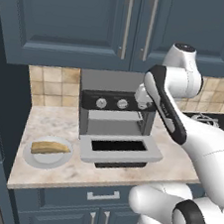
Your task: Pull the toaster oven rack outwards. Pick up the baguette from the plate and place it on the toaster oven rack. Close the toaster oven door fully and set the temperature to the lowest setting.
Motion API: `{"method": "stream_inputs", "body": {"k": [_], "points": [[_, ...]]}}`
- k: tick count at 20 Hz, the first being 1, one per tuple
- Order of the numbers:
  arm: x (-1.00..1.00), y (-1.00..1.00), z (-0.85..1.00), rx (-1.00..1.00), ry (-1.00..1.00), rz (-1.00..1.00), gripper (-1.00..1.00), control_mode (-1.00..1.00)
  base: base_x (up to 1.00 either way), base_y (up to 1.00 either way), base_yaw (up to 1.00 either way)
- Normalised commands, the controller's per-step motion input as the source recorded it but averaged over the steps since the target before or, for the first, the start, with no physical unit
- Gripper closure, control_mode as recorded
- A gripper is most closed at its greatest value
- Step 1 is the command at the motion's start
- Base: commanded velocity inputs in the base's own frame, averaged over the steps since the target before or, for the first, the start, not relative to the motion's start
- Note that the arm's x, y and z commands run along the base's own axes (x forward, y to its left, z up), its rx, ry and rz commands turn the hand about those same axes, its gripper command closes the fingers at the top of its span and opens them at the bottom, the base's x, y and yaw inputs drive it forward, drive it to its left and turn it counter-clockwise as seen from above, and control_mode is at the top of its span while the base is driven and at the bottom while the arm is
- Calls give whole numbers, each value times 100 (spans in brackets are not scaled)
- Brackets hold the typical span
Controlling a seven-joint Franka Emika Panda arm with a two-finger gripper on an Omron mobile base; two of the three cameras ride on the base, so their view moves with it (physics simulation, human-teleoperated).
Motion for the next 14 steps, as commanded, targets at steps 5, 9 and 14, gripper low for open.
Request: {"method": "stream_inputs", "body": {"k": [5, 9, 14], "points": [[-5, 0, -6, 0, 0, 0, -100, -100, 0, 0, 0], [-10, 2, -25, -5, 0, 0, -100, -100, 0, 0, 0], [-9, 10, -26, -8, 0, 0, -100, -100, 0, 0, 0]]}}
